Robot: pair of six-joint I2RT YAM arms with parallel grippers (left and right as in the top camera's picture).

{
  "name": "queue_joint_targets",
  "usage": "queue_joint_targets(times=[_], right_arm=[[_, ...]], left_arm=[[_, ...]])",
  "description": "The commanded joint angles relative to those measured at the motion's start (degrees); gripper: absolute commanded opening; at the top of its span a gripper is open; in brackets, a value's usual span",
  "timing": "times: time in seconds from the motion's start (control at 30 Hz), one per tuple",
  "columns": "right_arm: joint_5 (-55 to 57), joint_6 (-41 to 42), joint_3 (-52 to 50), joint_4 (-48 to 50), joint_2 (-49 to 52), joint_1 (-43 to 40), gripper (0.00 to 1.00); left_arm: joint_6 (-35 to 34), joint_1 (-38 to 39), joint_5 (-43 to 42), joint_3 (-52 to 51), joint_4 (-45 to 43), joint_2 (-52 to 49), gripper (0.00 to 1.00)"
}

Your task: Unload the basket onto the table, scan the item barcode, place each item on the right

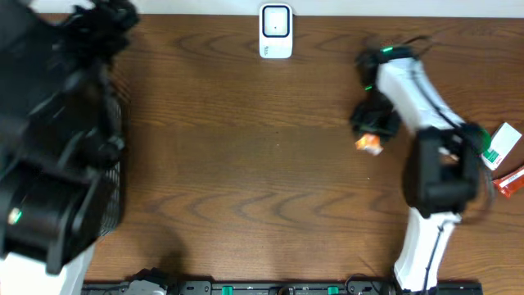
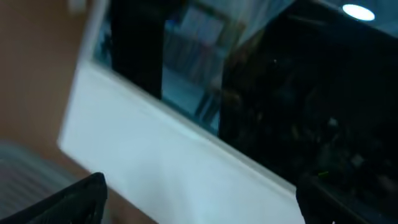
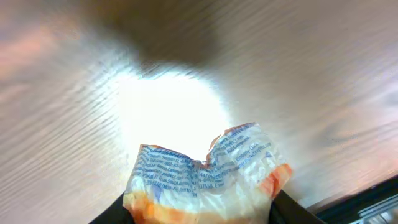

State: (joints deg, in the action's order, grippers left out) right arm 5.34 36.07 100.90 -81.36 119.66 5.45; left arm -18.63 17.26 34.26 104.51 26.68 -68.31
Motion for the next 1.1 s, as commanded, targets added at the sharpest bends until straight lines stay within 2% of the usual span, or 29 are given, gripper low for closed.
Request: queue_joint_targets(times=[0.0, 0.07, 0.3, 0.43, 0.6, 0.77, 0.9, 0.97, 1.07], right_arm=[[1.9, -3.6, 0.5, 0.2, -9.8, -3.7, 0.45], [1.9, -5.3, 0.5, 1.0, -13.7, -6.6, 0.49], [7.5, -16.1, 0.5, 5.0, -20.7, -19.9, 0.51], [4.6, -16.0, 0.5, 6.8, -20.5, -26.1, 0.44], [4.6, -16.2, 0.5, 8.9, -20.1, -31.9, 0.44], [3.9, -16.2, -0.4, 10.2, -18.5, -38.3, 0.44], [2.9, -15.8, -4.7, 13.6, -18.0, -43.2, 0.45], [2.6, -15.7, -7.7, 16.7, -18.0, -45.5, 0.47], [0.9, -15.8, -12.5, 22.5, -18.0, -49.2, 0.59]], left_arm=[[14.8, -0.2, 5.4, 0.1, 3.1, 1.5, 0.97], [15.0, -0.2, 6.2, -0.6, 5.6, 4.1, 0.97], [13.5, -0.2, -1.9, -6.3, 8.9, 18.0, 0.97], [13.5, -0.2, -2.3, -14.5, 5.0, 28.1, 0.98], [13.7, -1.4, -2.4, -25.8, -2.3, 40.4, 0.97], [13.7, -7.1, -2.4, -34.7, -7.7, 51.4, 0.97], [13.7, -12.5, -7.0, -37.6, -8.3, 56.2, 0.97], [13.7, -14.5, -11.7, -37.9, -7.8, 57.7, 0.97], [13.7, -16.2, -16.8, -38.0, -7.5, 59.7, 0.97]])
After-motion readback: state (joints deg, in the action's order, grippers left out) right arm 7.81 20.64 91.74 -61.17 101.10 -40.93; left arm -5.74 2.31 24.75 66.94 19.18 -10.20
